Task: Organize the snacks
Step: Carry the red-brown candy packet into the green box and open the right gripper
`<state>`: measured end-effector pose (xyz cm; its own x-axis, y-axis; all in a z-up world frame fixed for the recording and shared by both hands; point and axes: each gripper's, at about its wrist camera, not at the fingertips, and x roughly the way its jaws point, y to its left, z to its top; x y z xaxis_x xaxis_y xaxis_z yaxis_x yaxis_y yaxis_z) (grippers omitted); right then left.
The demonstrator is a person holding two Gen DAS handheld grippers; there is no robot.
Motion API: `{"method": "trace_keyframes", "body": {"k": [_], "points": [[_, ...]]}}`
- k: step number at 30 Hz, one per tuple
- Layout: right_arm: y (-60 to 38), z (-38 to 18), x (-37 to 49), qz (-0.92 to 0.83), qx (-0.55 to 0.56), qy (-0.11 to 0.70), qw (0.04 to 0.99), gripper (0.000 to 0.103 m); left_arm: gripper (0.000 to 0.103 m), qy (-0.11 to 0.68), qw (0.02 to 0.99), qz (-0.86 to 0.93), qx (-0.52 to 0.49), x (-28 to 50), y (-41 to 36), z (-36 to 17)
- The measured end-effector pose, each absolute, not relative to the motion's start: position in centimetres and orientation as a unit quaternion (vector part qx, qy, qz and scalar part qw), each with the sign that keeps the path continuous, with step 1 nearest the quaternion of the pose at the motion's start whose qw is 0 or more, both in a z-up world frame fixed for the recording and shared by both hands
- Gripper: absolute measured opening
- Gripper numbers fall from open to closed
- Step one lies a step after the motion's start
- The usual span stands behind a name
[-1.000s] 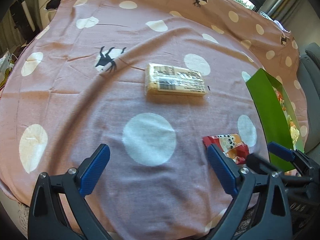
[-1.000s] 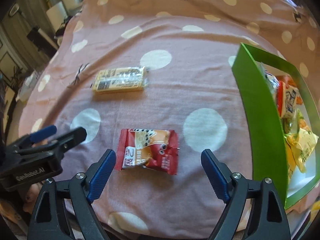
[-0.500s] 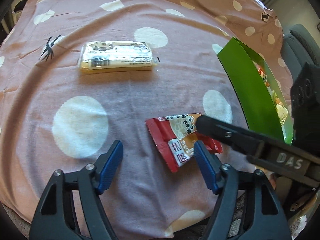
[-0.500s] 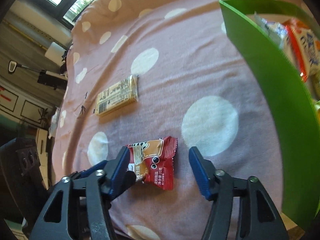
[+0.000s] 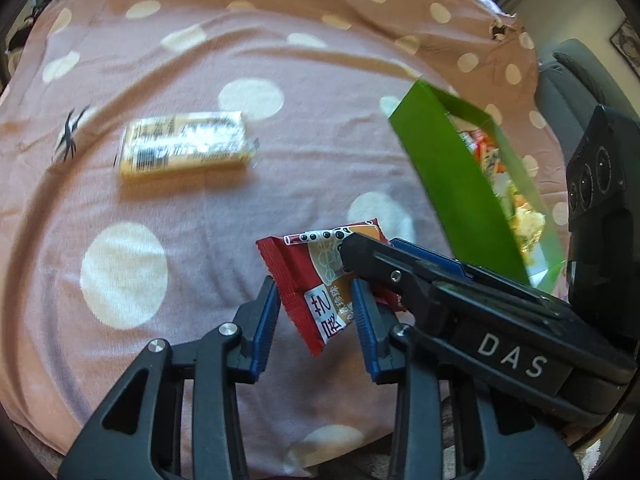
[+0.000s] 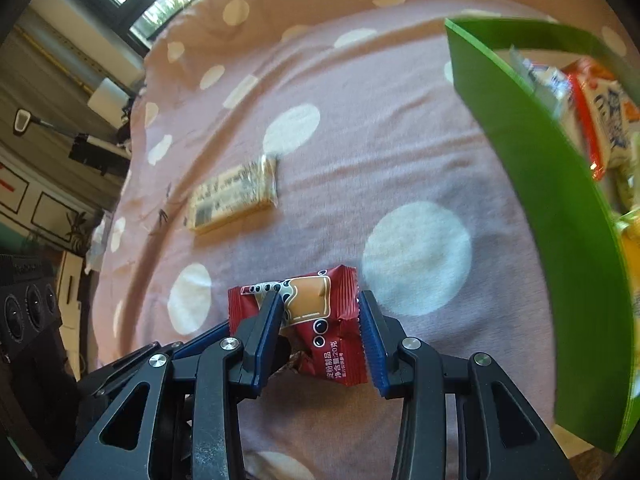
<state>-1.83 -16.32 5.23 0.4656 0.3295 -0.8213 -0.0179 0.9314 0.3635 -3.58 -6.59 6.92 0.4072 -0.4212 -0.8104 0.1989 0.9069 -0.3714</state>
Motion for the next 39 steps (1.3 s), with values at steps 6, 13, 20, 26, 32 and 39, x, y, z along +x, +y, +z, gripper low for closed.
{"method": "trace_keyframes", "body": {"k": [6,13,20,26,32,39], "points": [[-18.7,10.1,-3.1,0.086,0.16,0.439,0.88,0.042,0.035,0.451,0.859,-0.227,-0.087,-3.4,-9.0,11.6],[-23.4,15.2,-4.4,0.052,0.175,0.366,0.913,0.042,0.035,0.391,0.876,-0.277,-0.051,-2.6,-13.5,15.9],[-28.2,16.5,-5.4,-0.001,0.197,0.33,0.923,0.042,0.031,0.382,0.867,-0.32,-0.018,-1.6,-18.8,16.4],[-32.8,15.1,-6.0,-0.045,0.231,0.335,0.912,0.042,0.03,0.403,0.847,-0.346,0.003,-0.6,-23.1,14.8],[-35.4,13.2,-5.6,-0.07,0.258,0.353,0.897,0.042,0.025,0.43,0.832,-0.35,0.011,0.5,-25.5,12.8],[-36.9,10.8,-4.6,-0.086,0.273,0.379,0.88,0.042,0.024,0.453,0.823,-0.344,0.019,1.4,-26.8,10.9]]}}
